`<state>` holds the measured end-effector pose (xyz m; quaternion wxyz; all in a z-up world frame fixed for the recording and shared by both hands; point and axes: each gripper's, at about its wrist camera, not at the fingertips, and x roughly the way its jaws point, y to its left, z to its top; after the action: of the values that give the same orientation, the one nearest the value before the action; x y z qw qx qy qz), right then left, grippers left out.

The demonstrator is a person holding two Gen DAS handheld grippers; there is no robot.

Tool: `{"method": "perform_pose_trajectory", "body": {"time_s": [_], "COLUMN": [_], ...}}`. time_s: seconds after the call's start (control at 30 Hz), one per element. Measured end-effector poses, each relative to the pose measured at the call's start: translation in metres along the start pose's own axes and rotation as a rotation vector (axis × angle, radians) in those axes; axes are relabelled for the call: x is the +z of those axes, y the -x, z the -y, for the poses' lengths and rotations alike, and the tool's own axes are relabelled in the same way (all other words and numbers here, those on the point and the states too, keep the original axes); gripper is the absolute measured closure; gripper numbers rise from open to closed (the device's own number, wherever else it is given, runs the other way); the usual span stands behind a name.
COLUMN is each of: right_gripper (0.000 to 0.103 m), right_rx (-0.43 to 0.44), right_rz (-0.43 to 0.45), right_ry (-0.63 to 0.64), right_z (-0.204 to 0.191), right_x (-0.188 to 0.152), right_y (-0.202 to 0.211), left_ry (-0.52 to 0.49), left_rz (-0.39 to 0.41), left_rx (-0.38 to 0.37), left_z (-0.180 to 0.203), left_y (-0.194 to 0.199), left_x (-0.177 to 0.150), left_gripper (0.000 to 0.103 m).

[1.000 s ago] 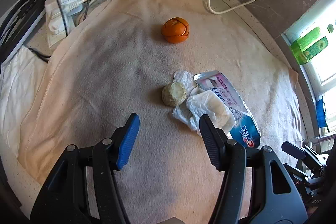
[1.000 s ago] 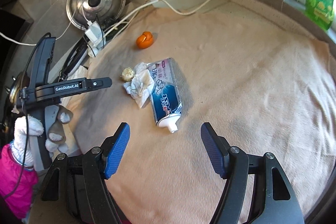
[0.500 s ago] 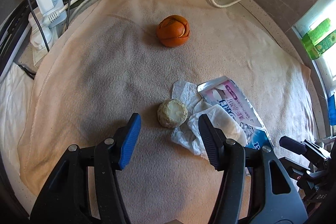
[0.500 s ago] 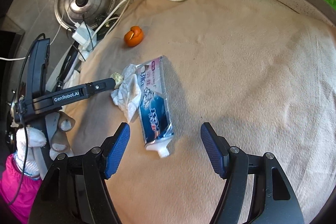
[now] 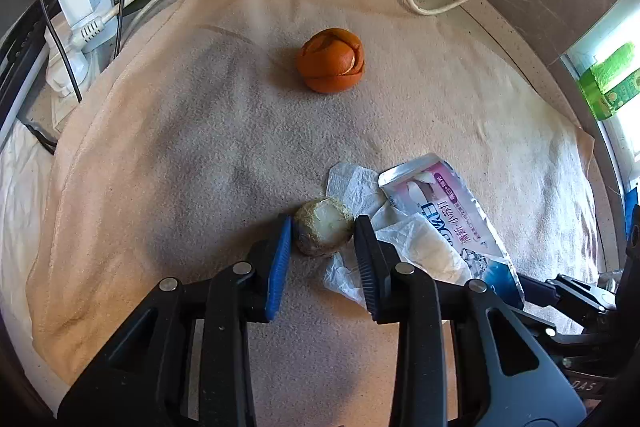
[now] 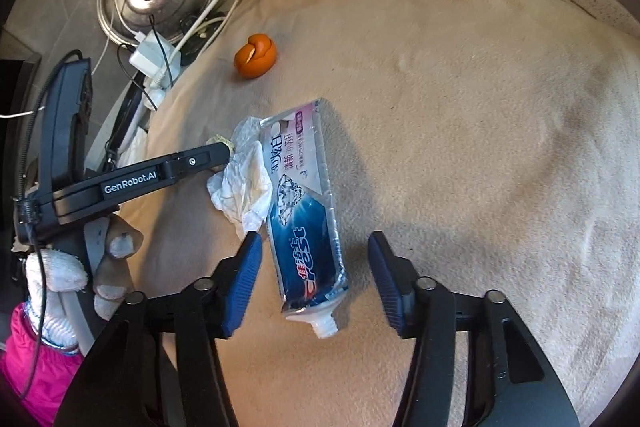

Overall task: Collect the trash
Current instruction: 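Grasp the round beige ball with the left gripper while the right gripper grasps the toothpaste tube, then carry the ball and toothpaste tube with both grippers over the wastebasket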

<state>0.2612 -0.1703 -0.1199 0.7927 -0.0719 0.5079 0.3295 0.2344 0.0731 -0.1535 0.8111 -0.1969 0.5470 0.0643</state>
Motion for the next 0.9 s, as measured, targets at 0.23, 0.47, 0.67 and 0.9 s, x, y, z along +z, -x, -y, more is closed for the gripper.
{"method": "perform_pose_trajectory", "body": {"time_s": [0.23,0.47,0.67,0.9], "right_gripper": [0.082,0.097,0.100,0.100], "right_rx": [0.001,0.004,0.001,-0.019], "right_rz": [-0.029,0.006,0.048,0.093], "right_ry": [0.007,0.004,-0.026,-0.059], "right_z": [-0.003,-0.009,-0.007,-0.003], "right_x": [0.000,-0.004,-0.012,-0.029], "right_y": [-0.009,-0.001,0.011,0.030], "left_ry": [0.030,0.040,0.013,-0.013], "left_rz": [0.020,0.046,0.059,0.062], "left_rx": [0.000,-0.012,-0.027,-0.055], "left_z": [-0.013,-0.026,-0.031,-0.029], "left_y": [0.011,0.031,0.050,0.066], "left_x": [0.000,-0.006,-0.021,-0.045], "left_gripper": [0.071,0.071,0.072,0.072]}}
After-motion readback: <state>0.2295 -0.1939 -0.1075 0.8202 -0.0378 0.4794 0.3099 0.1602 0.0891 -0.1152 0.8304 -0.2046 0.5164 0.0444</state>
